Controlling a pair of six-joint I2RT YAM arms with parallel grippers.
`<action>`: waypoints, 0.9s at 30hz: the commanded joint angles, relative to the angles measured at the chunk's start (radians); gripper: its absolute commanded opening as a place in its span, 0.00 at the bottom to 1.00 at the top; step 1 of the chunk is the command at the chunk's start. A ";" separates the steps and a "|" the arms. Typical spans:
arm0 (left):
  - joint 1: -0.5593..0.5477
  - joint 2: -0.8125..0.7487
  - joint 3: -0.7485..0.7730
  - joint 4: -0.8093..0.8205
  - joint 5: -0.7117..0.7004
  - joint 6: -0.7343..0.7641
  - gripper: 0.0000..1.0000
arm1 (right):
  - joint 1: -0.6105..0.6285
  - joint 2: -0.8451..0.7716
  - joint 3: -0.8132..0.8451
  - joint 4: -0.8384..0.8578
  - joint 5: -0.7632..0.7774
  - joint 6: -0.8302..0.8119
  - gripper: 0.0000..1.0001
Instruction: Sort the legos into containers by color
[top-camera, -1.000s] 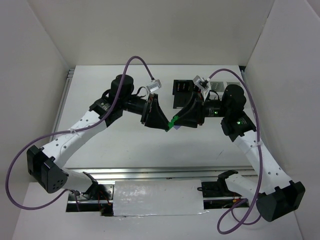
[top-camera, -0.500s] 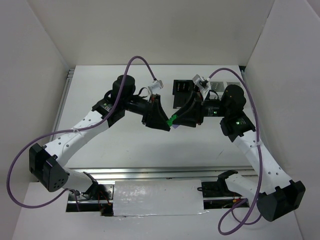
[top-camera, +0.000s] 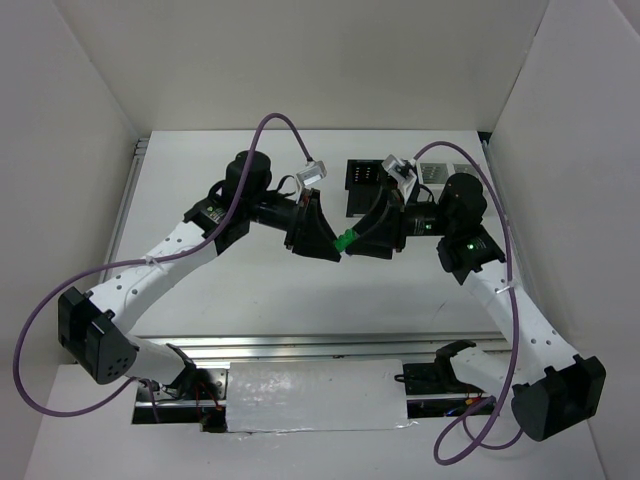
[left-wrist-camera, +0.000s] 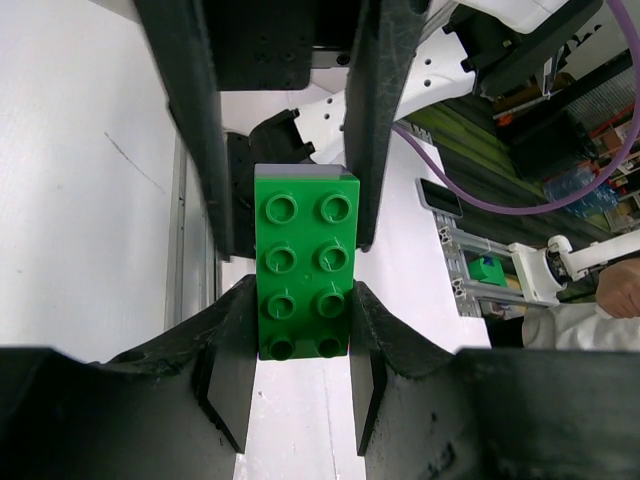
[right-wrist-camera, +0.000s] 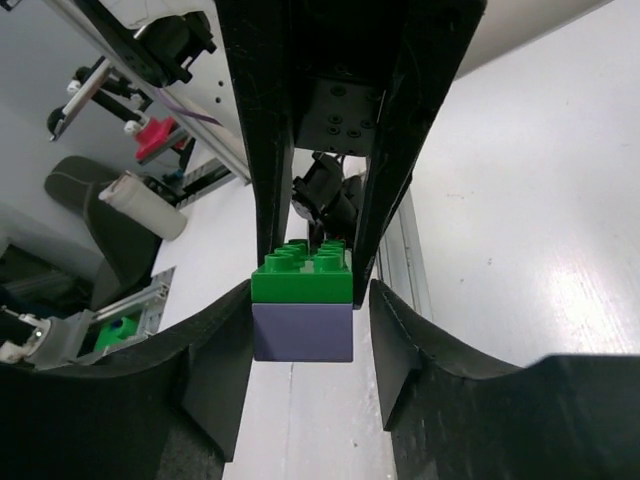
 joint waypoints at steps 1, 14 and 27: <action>0.008 -0.029 0.016 0.034 0.004 0.012 0.00 | -0.007 -0.017 0.007 0.032 -0.035 -0.019 0.54; 0.127 -0.126 -0.049 0.085 -0.193 -0.063 0.00 | -0.033 -0.009 0.027 -0.203 0.019 -0.215 0.00; 0.230 -0.219 -0.074 -0.038 -0.409 -0.026 0.00 | -0.265 0.309 0.403 -0.825 1.305 0.019 0.00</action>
